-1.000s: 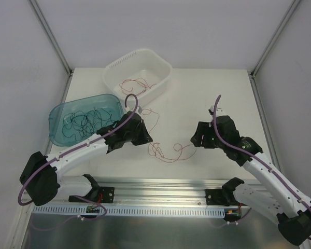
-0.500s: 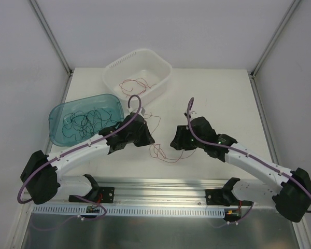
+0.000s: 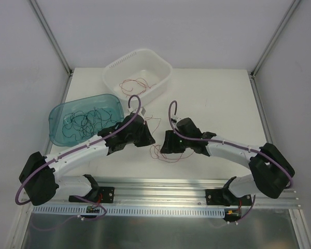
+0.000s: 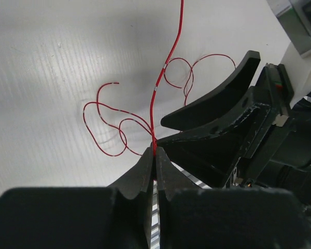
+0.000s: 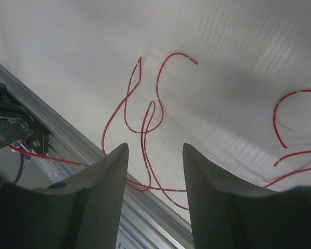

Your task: Untangle the cables

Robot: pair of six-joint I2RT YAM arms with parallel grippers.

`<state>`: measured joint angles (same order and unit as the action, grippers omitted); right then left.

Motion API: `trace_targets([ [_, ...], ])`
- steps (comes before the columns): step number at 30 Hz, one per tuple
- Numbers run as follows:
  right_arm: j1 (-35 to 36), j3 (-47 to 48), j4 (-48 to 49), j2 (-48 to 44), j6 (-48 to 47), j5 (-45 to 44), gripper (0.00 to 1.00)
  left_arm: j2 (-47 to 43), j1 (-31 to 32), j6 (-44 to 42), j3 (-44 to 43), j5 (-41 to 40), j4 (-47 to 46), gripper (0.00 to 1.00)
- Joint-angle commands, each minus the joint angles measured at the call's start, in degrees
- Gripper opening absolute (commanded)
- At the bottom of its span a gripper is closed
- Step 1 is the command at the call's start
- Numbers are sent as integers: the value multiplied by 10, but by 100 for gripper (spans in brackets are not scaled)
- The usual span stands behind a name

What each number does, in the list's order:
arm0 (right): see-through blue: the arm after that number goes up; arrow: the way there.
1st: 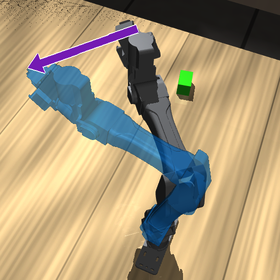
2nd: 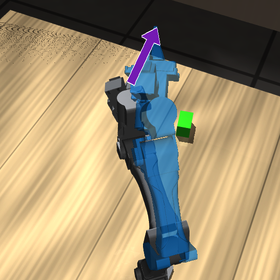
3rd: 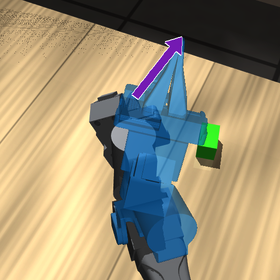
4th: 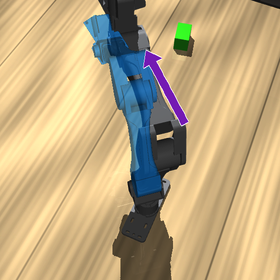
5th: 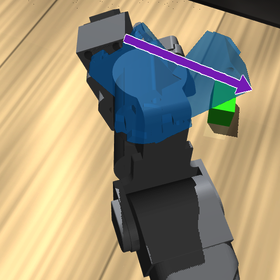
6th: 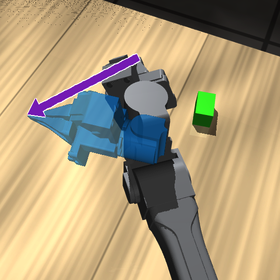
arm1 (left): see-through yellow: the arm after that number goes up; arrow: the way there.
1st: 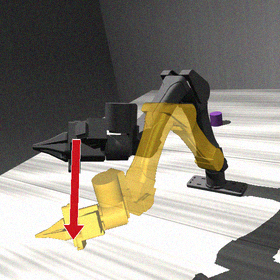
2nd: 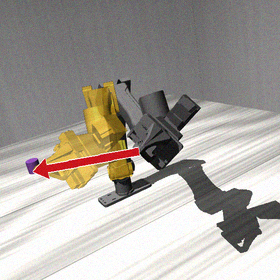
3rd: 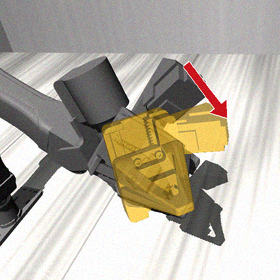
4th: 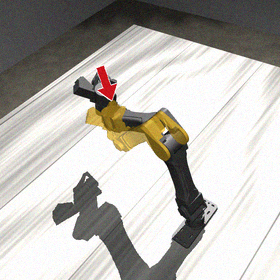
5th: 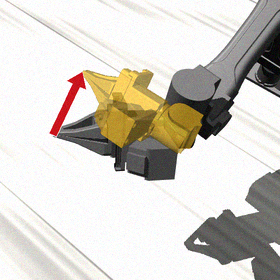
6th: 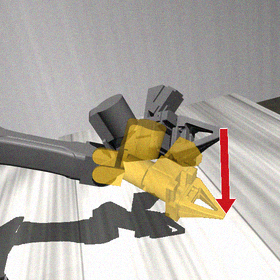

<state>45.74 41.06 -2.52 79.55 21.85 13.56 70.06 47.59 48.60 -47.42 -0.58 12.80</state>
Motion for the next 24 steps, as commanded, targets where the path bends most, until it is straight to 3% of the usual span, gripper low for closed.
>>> trace_targets([
  [1, 7, -1, 69, 25, 7, 55, 49, -15, 6, -10, 5, -7, -4, 0],
  [5, 10, 3, 85, 59, 10, 66, 42, -15, 7, -11, 7, -9, -3, 0],
  [9, 10, 2, 83, 67, 4, 62, 22, -24, 7, -16, 12, -21, -3, 0],
  [11, 9, 2, 58, 44, -8, 40, 8, -33, 7, -21, 20, -38, 0, 0],
  [13, 5, 5, 6, 15, -32, 1, 1, -45, 5, -28, 31, -62, 7, 0],
  [18, -53, 49, -167, -136, -98, -106, 0, -73, -22, -34, 69, -94, 52, 0],
  [24, -242, 172, -401, -285, -194, -180, 1, -116, -88, -53, 107, -105, 87, 0],
])
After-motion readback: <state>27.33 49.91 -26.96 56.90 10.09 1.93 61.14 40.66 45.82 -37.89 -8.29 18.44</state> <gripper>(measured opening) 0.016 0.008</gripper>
